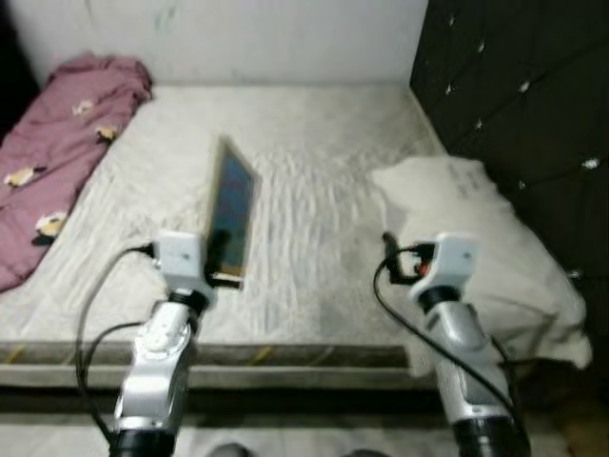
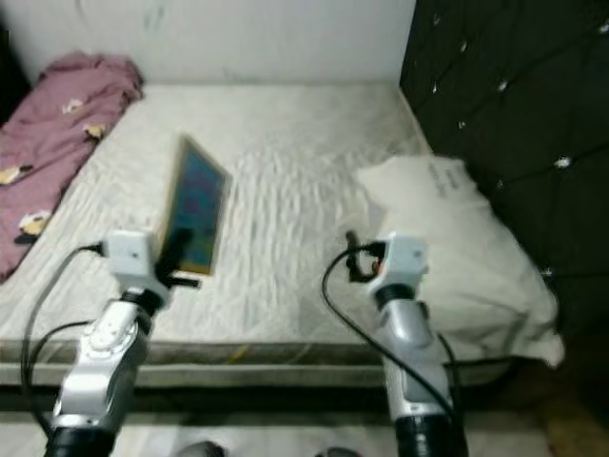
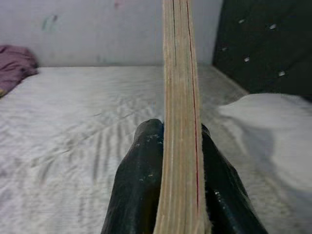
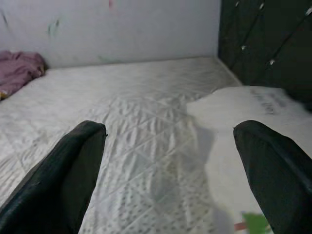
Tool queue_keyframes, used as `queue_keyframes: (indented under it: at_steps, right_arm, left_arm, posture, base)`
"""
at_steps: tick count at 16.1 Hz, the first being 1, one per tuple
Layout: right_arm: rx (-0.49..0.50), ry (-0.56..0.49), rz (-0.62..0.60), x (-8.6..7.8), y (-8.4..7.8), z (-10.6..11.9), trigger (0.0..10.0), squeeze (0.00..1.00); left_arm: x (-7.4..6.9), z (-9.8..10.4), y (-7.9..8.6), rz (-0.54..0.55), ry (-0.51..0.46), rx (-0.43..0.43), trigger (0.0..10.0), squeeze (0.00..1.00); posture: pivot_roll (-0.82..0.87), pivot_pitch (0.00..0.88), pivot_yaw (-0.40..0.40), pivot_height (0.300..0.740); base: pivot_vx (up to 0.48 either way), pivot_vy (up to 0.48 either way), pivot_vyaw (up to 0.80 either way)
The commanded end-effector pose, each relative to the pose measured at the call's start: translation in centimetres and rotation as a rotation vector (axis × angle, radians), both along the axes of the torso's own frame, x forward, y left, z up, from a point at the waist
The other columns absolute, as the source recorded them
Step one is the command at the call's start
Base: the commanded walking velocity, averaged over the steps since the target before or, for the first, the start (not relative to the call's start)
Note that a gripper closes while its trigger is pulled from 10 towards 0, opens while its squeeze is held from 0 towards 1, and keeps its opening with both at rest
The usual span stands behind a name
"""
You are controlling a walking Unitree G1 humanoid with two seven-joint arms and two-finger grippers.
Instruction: Clean up the room
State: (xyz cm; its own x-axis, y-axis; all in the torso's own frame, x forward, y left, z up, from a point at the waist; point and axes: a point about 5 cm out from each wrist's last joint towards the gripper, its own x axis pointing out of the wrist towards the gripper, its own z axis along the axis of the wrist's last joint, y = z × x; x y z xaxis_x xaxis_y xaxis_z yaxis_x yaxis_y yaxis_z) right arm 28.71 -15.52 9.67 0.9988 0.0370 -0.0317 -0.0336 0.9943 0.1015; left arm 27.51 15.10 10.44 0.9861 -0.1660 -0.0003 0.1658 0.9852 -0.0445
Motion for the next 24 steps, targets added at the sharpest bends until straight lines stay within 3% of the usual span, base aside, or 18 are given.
queue_keyframes:
  at_steps: [1,8,24]
  right_arm:
    - [0.018,-0.008,0.025,0.15,0.87,0.29,10.0,0.00]
    - [0.016,-0.005,0.026,0.21,0.77,0.35,10.0,0.00]
    - [0.009,0.001,0.029,0.21,0.58,0.37,10.0,0.00]
  left_arm:
    - [0.24,1.23,1.06,0.032,-0.054,0.008,10.0,0.00]
    - [0.11,1.52,0.77,0.000,-0.073,-0.022,10.0,0.00]
    - [0.03,1.34,0.62,-0.010,-0.057,-0.037,10.0,0.00]
  posture:
    - [-0.04,0.000,0.027,0.740]
    - [-0.05,0.000,0.026,0.740]
    - [-0.05,0.000,0.022,0.740]
  base:
    - [0.000,0.000,0.00]
    - [0.000,0.000,0.00]
    - [0.292,0.000,0.00]
